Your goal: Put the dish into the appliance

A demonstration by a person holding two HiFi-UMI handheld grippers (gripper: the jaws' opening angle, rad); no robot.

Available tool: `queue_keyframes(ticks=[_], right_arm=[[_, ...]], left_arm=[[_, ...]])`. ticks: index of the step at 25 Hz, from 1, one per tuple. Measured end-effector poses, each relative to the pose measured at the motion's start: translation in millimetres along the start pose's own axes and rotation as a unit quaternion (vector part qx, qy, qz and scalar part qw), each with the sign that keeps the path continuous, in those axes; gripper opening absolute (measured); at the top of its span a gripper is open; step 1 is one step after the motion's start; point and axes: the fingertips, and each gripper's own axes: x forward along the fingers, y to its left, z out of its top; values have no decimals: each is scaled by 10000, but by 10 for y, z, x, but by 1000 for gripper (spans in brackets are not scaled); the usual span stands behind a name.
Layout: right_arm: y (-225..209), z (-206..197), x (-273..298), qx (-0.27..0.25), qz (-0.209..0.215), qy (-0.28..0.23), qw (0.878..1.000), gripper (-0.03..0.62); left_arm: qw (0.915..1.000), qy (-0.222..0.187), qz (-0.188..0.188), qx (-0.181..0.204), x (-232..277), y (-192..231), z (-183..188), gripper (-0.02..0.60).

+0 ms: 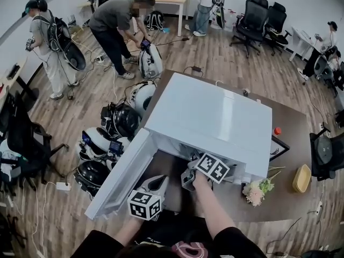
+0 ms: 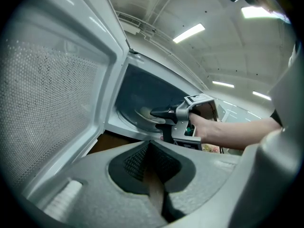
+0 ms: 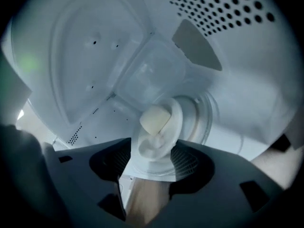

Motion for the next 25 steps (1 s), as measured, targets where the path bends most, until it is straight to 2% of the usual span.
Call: queue_keyframes(ticks=[3,6,12,19,25], right_arm=[[21,-26,19,-943,-170,205,9952,268],[14,-88,26,-1775,-345,477,9824,282],[17,-214,4,-2764,-683,1034,9530,307],[-22,-287,-35,-3105,-876,1224,9386,305],[-45,-264,-106,-2847,-851,1108,9484,305]], left_arm=[[10000,3,-10,37,1,-18,-3,9],[10000,7,2,39,9,-15,-6,9],[10000,46,7,17,26,-18,-31,9],[9999,95,88,-23,43,14,-34,9],[9997,135,110,-156,74,37,-84,9]])
